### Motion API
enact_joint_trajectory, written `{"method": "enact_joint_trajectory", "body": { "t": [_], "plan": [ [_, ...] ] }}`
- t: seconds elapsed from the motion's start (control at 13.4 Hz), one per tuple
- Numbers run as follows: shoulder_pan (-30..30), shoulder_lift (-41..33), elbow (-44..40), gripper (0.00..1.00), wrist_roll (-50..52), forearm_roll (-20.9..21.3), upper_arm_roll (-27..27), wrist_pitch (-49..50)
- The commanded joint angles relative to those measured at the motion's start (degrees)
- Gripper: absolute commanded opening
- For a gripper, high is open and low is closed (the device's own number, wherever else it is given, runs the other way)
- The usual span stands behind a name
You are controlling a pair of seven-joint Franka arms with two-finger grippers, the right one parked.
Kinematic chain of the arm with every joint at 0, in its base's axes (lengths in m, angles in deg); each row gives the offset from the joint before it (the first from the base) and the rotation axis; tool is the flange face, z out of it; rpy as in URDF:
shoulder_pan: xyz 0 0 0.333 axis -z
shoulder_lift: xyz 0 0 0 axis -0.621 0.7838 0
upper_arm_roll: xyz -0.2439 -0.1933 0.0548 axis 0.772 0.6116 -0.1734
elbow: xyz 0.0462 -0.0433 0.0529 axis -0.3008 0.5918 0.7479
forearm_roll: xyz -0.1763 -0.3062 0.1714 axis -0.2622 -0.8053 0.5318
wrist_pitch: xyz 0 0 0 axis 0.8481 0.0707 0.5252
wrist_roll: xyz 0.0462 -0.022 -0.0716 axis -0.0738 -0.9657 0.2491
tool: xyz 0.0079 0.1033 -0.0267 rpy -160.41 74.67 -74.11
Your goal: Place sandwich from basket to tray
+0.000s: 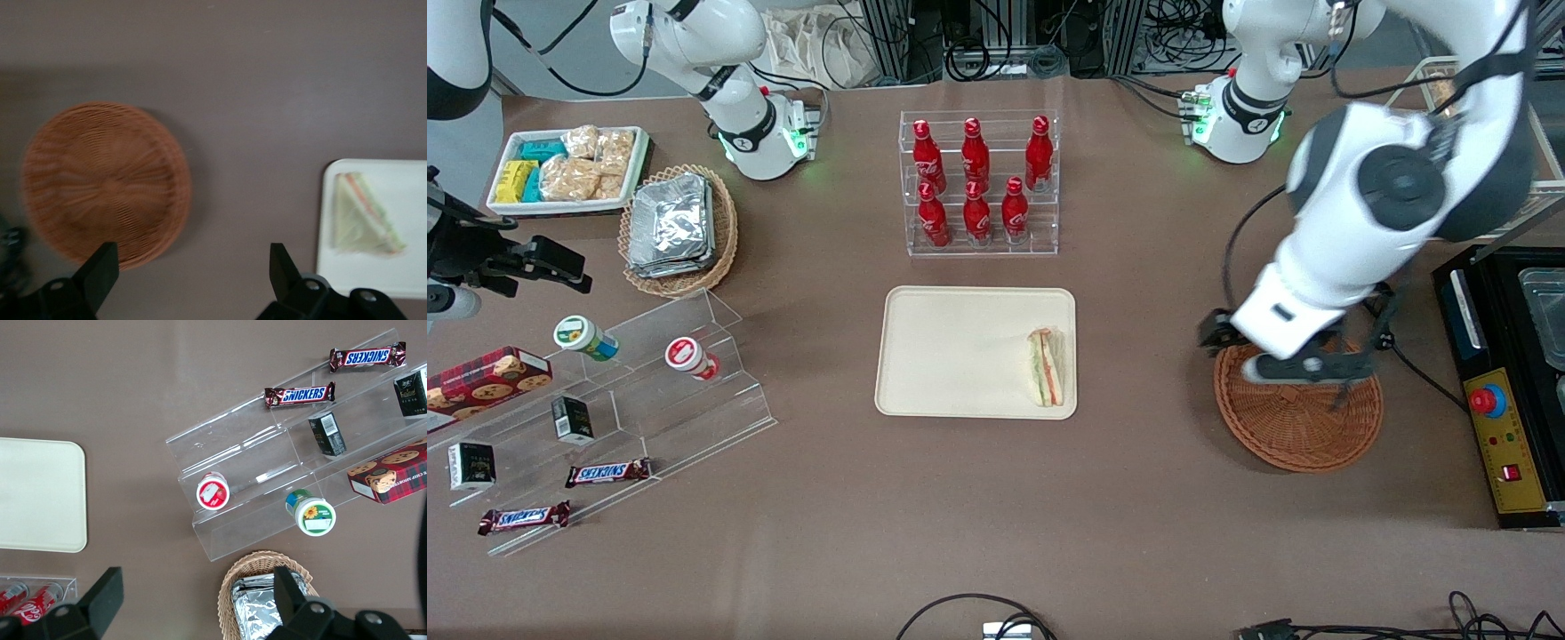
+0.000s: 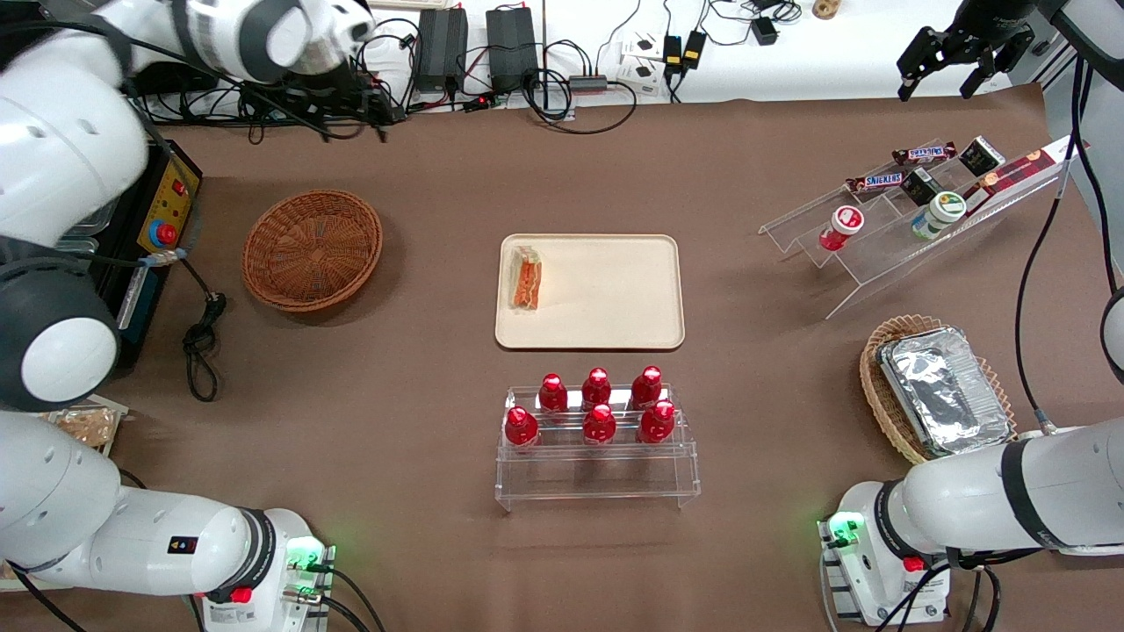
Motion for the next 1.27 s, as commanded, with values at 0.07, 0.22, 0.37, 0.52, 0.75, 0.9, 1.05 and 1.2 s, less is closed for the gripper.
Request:
{"method": "enact_joint_trajectory", "body": {
  "t": [0.07, 0.22, 0.37, 0.52, 0.75, 0.9, 1.05, 1.2],
  "plan": [
    [-0.96, -8.13, 2.83, 1.00, -7.41, -1.19, -4.26, 6.13],
    [-1.92, -11.04, 2.83, 1.00, -7.85, -1.19, -4.35, 9.82],
    [-2.54, -12.19, 2.91, 1.00, -9.77, -1.19, -4.44, 11.25],
    [-2.54, -12.11, 3.09, 1.00, -10.23, -1.10, -4.44, 11.25],
    [-2.54, -12.11, 3.27, 1.00, -10.23, -1.19, -4.52, 11.16],
    [-2.81, -12.02, 3.27, 1.00, -10.23, -1.19, -4.79, 10.90],
    [-2.98, -12.10, 3.27, 1.00, -10.23, -2.85, -6.19, 10.54],
    [-2.98, -12.10, 3.18, 1.00, -10.31, -3.21, -6.98, 10.37]
  ]
}}
